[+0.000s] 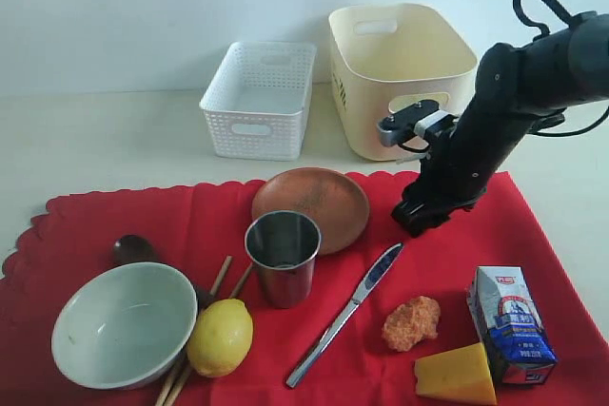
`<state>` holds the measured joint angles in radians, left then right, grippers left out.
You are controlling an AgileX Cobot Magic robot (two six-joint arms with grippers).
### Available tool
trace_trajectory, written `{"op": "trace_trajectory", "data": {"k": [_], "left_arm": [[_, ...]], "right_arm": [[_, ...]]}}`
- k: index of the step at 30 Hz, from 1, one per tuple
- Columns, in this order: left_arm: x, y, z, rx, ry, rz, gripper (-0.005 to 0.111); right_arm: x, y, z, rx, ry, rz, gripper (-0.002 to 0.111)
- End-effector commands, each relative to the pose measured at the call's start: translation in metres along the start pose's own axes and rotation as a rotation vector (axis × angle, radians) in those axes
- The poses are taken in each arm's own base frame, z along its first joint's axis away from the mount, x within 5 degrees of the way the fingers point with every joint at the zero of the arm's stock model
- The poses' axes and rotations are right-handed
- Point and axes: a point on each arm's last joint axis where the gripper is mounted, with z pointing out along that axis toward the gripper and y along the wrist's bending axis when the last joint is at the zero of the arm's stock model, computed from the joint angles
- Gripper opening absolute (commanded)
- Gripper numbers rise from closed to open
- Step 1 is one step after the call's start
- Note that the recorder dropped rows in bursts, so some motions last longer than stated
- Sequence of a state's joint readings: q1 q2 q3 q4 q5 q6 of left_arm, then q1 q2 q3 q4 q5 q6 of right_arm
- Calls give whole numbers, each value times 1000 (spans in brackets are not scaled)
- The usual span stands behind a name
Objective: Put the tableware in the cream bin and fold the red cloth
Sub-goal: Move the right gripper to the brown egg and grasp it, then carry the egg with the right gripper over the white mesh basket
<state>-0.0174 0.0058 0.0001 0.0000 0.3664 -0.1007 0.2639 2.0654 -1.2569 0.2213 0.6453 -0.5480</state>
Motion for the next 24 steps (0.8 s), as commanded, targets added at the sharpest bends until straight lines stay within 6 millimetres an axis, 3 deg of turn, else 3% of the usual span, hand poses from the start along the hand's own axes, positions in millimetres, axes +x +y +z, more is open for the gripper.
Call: {"op": "trace_trajectory", "data": {"k": [1, 6, 12, 18, 24], "left_arm": [[-1, 0, 0, 0, -14, -2, 1], [-1, 0, 0, 0, -14, -2, 1], [-1, 0, 0, 0, -14, -2, 1], [-1, 0, 0, 0, -14, -2, 1], [-1, 0, 0, 0, -14, -2, 1]], "right_arm": [[-4, 1, -6, 2, -26, 7, 0], [-11, 5, -32, -7, -100, 40, 0], [-30, 11, -85, -10, -259, 28, 0], [-63, 9, -128, -28, -356, -8, 0], [-102, 2, -145, -44, -467, -47, 0]]}}
